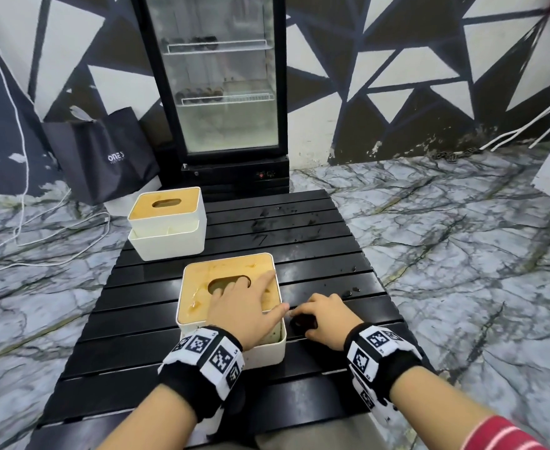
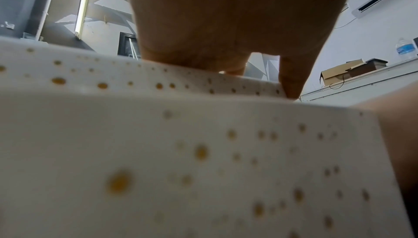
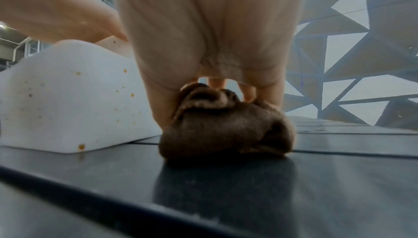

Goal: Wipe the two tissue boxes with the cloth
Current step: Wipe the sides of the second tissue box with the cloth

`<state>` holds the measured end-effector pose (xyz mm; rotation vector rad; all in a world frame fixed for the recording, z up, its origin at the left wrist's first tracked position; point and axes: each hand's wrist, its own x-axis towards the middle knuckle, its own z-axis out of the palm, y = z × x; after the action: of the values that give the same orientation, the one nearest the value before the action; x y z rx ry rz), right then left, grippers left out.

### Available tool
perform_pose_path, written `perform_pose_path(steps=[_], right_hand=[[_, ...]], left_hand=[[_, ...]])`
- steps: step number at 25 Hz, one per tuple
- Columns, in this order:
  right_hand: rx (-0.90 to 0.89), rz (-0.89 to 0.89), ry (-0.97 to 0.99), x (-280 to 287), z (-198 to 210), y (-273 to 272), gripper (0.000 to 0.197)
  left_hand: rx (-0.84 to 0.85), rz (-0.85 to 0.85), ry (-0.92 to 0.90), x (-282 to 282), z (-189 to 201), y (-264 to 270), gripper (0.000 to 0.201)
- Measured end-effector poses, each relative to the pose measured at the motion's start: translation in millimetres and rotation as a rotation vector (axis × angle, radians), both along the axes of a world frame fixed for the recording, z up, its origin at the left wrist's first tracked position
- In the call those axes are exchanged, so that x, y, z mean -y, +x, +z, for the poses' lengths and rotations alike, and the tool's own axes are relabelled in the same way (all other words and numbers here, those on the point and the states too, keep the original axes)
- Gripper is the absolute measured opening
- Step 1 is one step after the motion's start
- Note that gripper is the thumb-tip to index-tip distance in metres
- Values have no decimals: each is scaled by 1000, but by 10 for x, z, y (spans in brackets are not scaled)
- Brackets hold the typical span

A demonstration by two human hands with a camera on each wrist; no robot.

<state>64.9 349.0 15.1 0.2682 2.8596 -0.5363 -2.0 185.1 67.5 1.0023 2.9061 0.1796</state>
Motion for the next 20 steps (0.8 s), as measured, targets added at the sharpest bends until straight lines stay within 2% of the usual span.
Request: perform_pose_path(steps=[5,8,10,13,16,20], right_hand=[[-116,-14,-166,-20,88,90,41],[-309,-122,-348,-69,254,136,38],[-474,-216,-468,-86,374,142,38],[-656,-335,-637,-36,556,150,35],[-735,-347,-756,93,639,168,34],[-745,-266,-737,304,540,155,39]], left_hand=[[72,6,176,87,98,-14,60],[229,-9,457,195,208,-68,67],[272,-37,675,243,288,-84,73],[320,-40,891,285,315,-76,82],[371,-12,983,310,239,-42,93],[408,27,1018,348,203,-50,98]])
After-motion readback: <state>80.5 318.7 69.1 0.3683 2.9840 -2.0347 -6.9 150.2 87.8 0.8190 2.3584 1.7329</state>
